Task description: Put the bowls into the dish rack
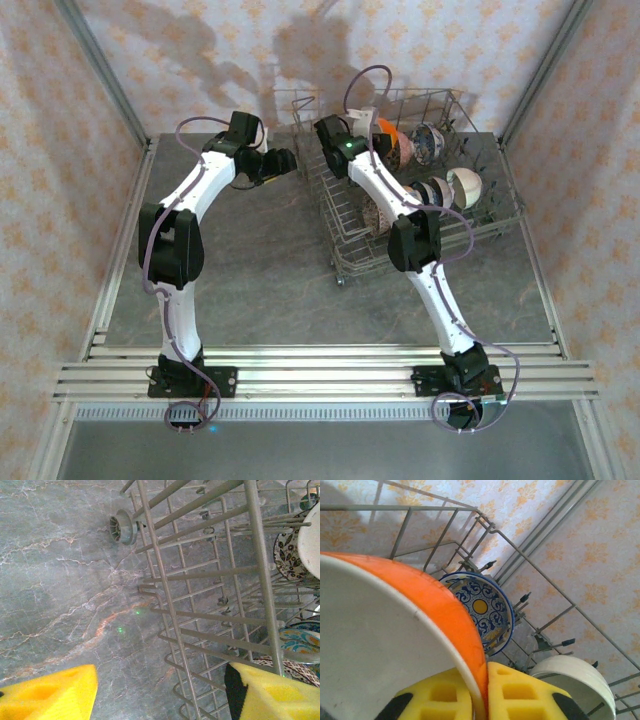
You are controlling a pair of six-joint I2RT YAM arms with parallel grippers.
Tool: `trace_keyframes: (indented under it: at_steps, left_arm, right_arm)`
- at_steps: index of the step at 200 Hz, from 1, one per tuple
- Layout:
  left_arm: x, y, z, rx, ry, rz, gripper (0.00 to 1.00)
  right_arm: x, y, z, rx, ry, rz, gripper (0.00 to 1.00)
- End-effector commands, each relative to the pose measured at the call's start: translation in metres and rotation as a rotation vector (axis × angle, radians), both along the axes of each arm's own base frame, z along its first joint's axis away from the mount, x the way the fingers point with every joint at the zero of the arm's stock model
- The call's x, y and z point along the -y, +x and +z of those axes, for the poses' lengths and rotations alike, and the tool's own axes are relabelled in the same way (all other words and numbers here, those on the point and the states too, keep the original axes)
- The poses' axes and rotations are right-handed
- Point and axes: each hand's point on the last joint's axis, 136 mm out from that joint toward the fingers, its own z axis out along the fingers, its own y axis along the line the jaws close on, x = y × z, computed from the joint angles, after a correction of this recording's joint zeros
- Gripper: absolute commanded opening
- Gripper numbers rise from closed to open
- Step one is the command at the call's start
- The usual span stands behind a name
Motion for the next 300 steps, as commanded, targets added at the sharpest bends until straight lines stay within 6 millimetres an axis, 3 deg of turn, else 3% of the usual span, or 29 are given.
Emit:
trace_keyframes:
  at_steps: [1, 35, 56, 99, 114, 137, 181, 208, 223, 242, 268, 300]
  left_arm:
    - [-0.001, -0.001, 0.015, 0.005, 0.017, 0.017, 0.73]
    - [-0.007, 0.002, 0.055, 0.080, 0.001, 0.092, 0.75]
    - [-0.002, 0.001, 0.085, 0.145, 0.001, 0.099, 0.76]
    - [0.031, -0.008, 0.133, 0.241, 0.033, 0.058, 0.78]
    - [0.043, -0.012, 0.138, 0.251, 0.038, 0.044, 0.79]
    - [0.062, -0.020, 0.128, 0.217, 0.057, 0.014, 0.78]
    - [0.088, -0.040, 0.101, 0.120, 0.076, -0.047, 0.70]
    - [0.097, -0.042, 0.089, 0.104, 0.050, -0.056, 0.61]
    - [0.101, -0.040, 0.084, 0.086, 0.013, -0.033, 0.49]
    - [0.100, -0.036, 0.082, 0.095, 0.017, -0.019, 0.26]
    - [0.074, -0.025, 0.094, 0.135, 0.075, 0.045, 0.00]
    - [0.020, -0.013, 0.112, 0.176, 0.121, 0.154, 0.00]
  right_arm:
    - [-0.004, 0.004, -0.006, -0.009, 0.046, 0.023, 0.22]
    - [-0.010, 0.006, -0.015, -0.040, 0.089, 0.057, 0.36]
    - [-0.012, 0.005, -0.001, -0.030, 0.127, 0.075, 0.49]
    - [-0.018, -0.007, 0.082, 0.037, 0.239, 0.204, 0.93]
    - [-0.016, -0.016, 0.105, 0.042, 0.254, 0.238, 0.97]
    - [-0.003, -0.033, 0.122, 0.018, 0.258, 0.236, 0.98]
    - [0.038, -0.070, 0.134, -0.018, 0.250, 0.179, 0.99]
    - [0.076, -0.092, 0.133, -0.004, 0.317, 0.137, 0.98]
    - [0.101, -0.106, 0.129, 0.003, 0.366, 0.100, 0.98]
    - [0.132, -0.123, 0.124, 0.009, 0.398, 0.057, 0.98]
    - [0.170, -0.149, 0.120, 0.029, 0.422, 0.013, 0.97]
    - [0.215, -0.180, 0.115, 0.041, 0.464, -0.040, 0.97]
